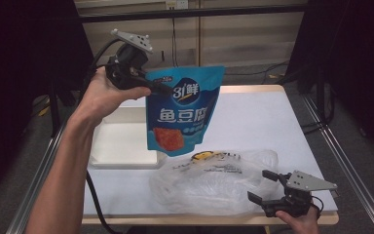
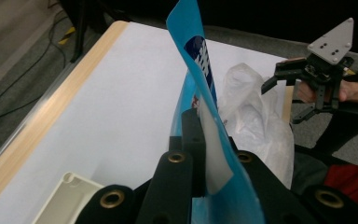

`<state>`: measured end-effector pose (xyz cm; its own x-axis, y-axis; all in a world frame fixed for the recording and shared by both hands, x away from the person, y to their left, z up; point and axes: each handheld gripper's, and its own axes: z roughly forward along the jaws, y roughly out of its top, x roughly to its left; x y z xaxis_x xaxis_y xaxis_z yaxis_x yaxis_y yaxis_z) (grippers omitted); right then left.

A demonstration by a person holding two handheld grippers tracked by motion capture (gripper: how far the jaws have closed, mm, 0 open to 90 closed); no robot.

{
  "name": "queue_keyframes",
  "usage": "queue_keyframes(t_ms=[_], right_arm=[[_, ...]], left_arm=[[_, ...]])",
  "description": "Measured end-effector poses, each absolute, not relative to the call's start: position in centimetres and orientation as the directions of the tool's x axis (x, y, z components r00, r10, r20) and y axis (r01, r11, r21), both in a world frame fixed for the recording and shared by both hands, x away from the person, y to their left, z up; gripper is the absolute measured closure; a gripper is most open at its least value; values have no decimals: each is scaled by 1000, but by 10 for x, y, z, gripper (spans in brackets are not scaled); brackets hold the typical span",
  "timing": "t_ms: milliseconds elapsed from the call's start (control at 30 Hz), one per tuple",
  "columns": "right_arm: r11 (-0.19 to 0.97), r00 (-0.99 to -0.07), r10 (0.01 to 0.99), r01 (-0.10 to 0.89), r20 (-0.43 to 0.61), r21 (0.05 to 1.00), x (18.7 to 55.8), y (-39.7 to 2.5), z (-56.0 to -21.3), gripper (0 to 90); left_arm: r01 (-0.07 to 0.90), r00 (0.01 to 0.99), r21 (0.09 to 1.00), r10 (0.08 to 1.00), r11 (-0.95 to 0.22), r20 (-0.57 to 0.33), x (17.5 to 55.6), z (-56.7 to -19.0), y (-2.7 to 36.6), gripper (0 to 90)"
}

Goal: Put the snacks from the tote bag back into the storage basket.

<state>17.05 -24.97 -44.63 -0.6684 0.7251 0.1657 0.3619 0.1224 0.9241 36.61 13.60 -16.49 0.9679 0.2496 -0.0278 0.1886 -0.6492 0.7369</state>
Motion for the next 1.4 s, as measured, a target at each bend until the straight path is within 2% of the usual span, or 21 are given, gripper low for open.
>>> queue_keyframes(t_ms=[500, 1133, 1400], right_arm=[[121, -668, 724, 365, 170, 923, 172, -250, -447, 99], [125, -668, 724, 373, 173, 919, 173, -248, -448, 99], [118, -665, 726, 373, 177, 920, 172, -250, -448, 99]], left_arm=[[261, 938, 747, 342, -611, -48, 385, -152, 176, 900], [389, 873, 725, 479, -568, -93, 406, -168, 231, 900], [384, 873, 738, 478, -555, -95, 426, -176, 240, 900]])
